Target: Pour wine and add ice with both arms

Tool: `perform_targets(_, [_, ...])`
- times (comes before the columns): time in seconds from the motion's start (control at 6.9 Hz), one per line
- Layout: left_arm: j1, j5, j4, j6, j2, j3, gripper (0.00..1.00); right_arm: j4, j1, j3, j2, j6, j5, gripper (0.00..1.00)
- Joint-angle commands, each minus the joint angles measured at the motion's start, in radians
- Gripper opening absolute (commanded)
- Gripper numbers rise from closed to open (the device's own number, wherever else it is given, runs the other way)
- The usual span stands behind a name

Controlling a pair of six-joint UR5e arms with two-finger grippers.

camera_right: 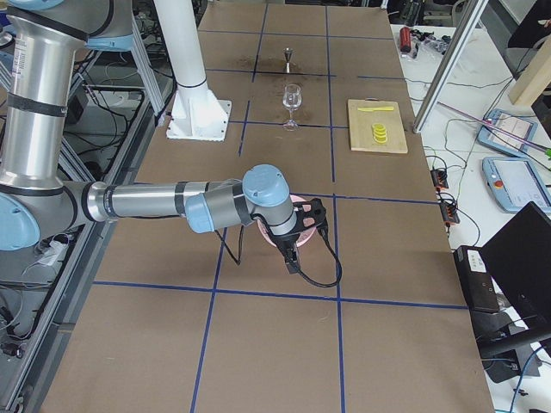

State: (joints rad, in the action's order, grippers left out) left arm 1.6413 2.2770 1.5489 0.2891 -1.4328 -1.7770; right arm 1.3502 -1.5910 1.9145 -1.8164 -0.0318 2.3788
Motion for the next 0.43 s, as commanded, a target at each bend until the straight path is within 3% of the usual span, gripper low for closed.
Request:
perform_targets(0.0, [0.003,0.033,0.017,-0.033,0.008,-0.036,1.00,-0.081,0.073,0.020,-0.001,-0.191,0.017,0.97])
perform_targets(0.29, [0.003,0.045,0.019,-0.036,0.005,-0.039,1.00,-0.358,0.236,0.017,-0.059,-0.496,-0.048,0.95])
